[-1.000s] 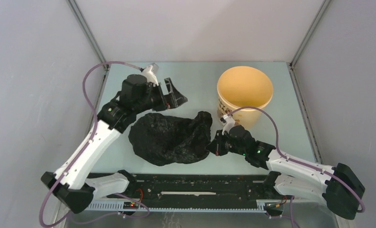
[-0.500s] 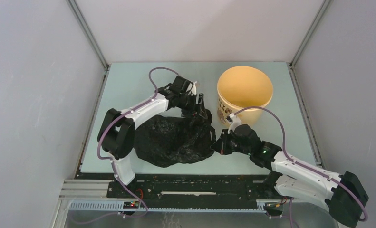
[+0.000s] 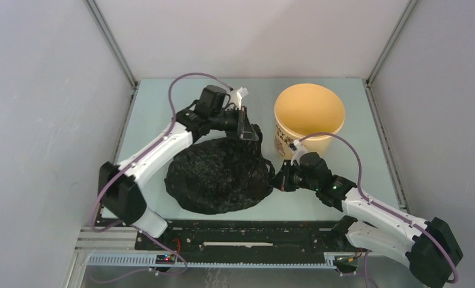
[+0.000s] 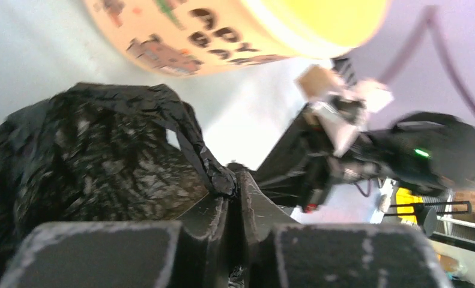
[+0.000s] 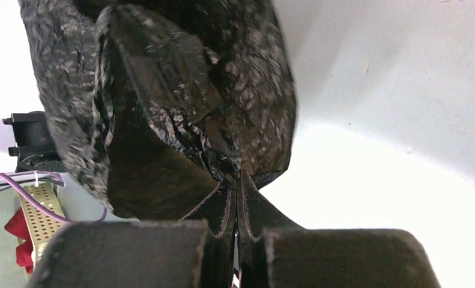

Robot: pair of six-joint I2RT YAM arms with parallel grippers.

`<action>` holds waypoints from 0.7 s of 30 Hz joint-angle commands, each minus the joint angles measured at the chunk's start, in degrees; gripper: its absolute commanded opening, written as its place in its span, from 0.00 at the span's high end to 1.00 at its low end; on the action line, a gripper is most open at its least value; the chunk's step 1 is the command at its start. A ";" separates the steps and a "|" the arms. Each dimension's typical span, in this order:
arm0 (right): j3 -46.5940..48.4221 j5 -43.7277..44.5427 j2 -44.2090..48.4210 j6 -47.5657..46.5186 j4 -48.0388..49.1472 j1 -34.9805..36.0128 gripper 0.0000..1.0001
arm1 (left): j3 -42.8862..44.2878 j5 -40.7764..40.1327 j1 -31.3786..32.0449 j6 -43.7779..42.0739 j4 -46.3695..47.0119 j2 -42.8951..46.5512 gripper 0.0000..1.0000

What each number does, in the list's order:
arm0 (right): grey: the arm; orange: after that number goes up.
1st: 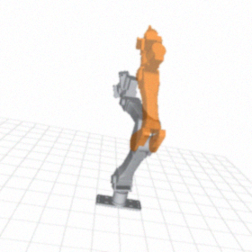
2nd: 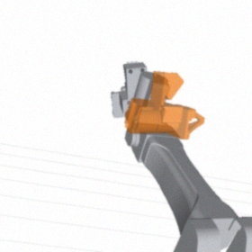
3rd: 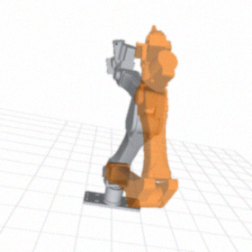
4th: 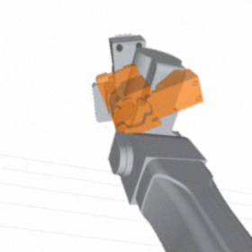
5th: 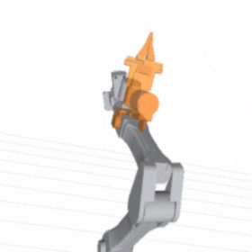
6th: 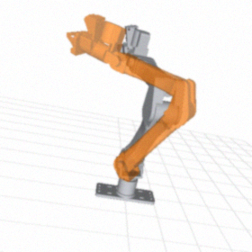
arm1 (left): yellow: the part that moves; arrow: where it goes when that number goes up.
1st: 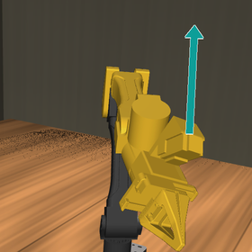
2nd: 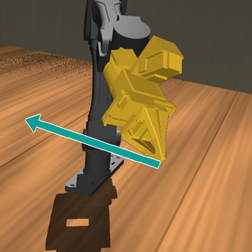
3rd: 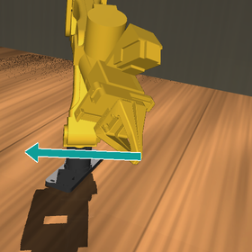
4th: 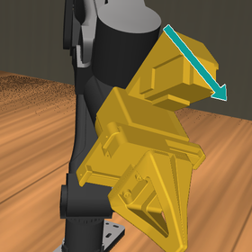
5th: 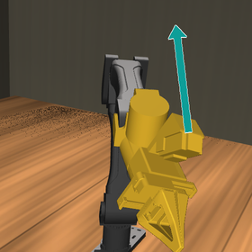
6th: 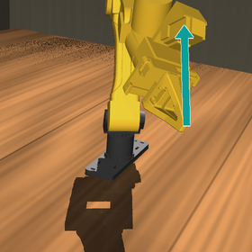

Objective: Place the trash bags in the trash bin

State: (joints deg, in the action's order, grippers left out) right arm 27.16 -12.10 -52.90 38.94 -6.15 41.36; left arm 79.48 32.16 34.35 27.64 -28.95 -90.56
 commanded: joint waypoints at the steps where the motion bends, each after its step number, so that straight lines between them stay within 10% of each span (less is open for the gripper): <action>1: 2.60 -4.13 -0.43 -0.18 2.96 -1.55 1.00 | -4.27 4.25 1.24 2.01 5.06 7.52 0.82; 16: 8.35 -11.59 0.33 -5.77 -0.19 -4.30 1.00 | -5.32 2.85 6.41 -2.75 4.72 6.34 0.19; 21: 8.35 -12.25 -0.05 -5.65 0.91 -5.51 1.00 | -3.28 5.92 6.39 -5.44 1.43 2.98 0.16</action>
State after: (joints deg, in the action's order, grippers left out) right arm 33.63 -22.87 -53.28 34.76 -6.74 36.75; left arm 72.97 34.02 40.71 25.36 -25.61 -85.93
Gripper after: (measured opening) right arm 0.007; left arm 0.844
